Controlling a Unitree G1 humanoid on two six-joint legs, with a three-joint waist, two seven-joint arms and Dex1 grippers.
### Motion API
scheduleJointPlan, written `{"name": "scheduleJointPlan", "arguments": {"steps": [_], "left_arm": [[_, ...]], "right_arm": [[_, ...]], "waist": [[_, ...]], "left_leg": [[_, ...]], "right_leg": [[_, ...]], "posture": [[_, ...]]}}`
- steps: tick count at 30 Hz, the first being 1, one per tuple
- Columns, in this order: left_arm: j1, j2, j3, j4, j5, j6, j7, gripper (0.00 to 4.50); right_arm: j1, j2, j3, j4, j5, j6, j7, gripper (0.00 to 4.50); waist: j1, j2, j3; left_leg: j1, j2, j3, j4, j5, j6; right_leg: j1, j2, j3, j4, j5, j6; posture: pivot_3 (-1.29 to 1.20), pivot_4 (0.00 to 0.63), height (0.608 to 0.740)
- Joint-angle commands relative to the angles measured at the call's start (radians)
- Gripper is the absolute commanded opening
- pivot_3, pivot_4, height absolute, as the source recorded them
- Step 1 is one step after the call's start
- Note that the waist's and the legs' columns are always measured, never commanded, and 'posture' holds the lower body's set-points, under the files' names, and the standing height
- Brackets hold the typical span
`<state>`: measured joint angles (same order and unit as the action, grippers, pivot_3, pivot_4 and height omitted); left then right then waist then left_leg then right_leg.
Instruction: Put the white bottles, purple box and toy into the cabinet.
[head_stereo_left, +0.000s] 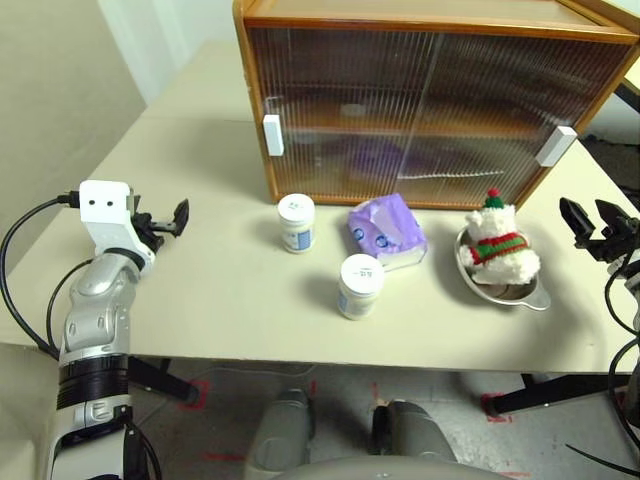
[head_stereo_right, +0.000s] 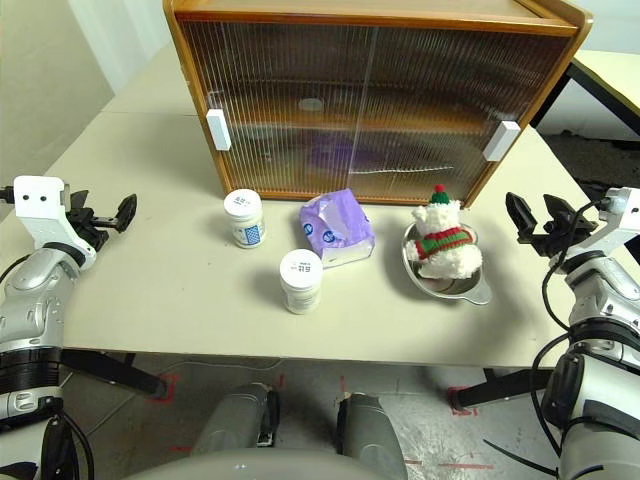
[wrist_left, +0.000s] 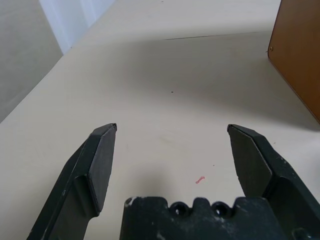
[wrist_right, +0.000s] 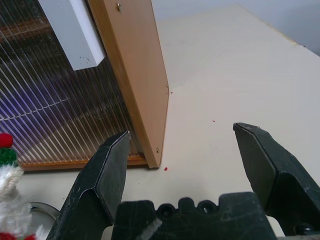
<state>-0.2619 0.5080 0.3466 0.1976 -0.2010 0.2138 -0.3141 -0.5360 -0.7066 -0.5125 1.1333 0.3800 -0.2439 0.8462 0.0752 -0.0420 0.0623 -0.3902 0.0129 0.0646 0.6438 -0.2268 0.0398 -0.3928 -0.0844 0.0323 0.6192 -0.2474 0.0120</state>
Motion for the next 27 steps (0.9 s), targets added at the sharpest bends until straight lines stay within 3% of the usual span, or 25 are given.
{"name": "scheduleJointPlan", "arguments": {"steps": [1, 4, 7, 10, 14, 20, 27], "left_arm": [[0.005, 0.018, 0.005, -0.012, -0.009, -0.001, -0.016, 4.50], [0.002, 0.055, 0.010, -0.023, -0.022, 0.002, -0.063, 4.50], [0.002, 0.067, 0.016, -0.035, -0.041, -0.004, -0.095, 4.50], [-0.015, 0.078, 0.031, -0.060, -0.070, 0.025, -0.110, 3.93], [-0.055, 0.103, 0.008, -0.074, -0.086, 0.019, -0.167, 2.46], [-0.103, 0.098, -0.056, -0.170, -0.107, 0.071, -0.221, 0.12], [-0.175, 0.054, -0.118, -0.218, -0.084, 0.079, -0.184, 0.02]], "right_arm": [[0.046, 0.010, -0.017, -0.047, 0.040, -0.001, 0.072, 4.45], [0.183, 0.057, -0.049, -0.280, 0.174, 0.093, 0.260, 4.45], [0.285, 0.085, -0.022, -0.532, 0.257, 0.224, 0.328, 4.45], [0.358, 0.088, 0.005, -0.767, 0.316, 0.347, 0.328, 4.50], [0.397, 0.115, 0.051, -1.007, 0.374, 0.458, 0.288, 4.50], [0.379, 0.151, 0.124, -1.163, 0.400, 0.528, 0.249, 4.50], [0.430, 0.190, 0.179, -1.255, 0.364, 0.484, 0.241, 4.50]], "waist": [[-0.002, 0.000, 0.002], [-0.002, -0.003, 0.007], [-0.003, 0.004, 0.012], [-0.006, 0.010, 0.019], [-0.008, 0.008, 0.036], [-0.004, 0.008, 0.047], [-0.002, 0.005, 0.043]], "left_leg": [[0.000, 0.000, 0.000, 0.000, 0.000, 0.000], [-0.001, 0.001, -0.002, -0.001, 0.000, 0.000], [-0.001, 0.001, -0.002, 0.000, 0.000, 0.000], [-0.002, 0.001, -0.001, 0.000, 0.000, 0.000], [-0.001, 0.003, -0.001, -0.001, -0.001, -0.001], [-0.005, 0.005, 0.001, 0.000, -0.001, -0.001], [-0.018, 0.004, 0.000, 0.002, 0.000, -0.001]], "right_leg": [[0.000, 0.000, 0.000, 0.000, 0.000, 0.000], [0.000, 0.001, -0.002, 0.000, -0.001, 0.000], [0.000, -0.001, -0.002, -0.001, -0.001, 0.000], [-0.001, -0.002, -0.001, 0.000, 0.000, 0.001], [-0.003, -0.002, -0.001, 0.002, 0.000, -0.001], [-0.005, -0.003, -0.005, 0.003, 0.000, -0.002], [-0.015, -0.003, -0.010, 0.002, 0.003, 0.000]], "posture": [[0.14, 0.057, 0.740], [0.15, 0.059, 0.740], [0.15, 0.068, 0.740], [0.12, 0.095, 0.740], [0.13, 0.101, 0.740], [0.13, 0.102, 0.740], [0.10, 0.060, 0.740]]}}
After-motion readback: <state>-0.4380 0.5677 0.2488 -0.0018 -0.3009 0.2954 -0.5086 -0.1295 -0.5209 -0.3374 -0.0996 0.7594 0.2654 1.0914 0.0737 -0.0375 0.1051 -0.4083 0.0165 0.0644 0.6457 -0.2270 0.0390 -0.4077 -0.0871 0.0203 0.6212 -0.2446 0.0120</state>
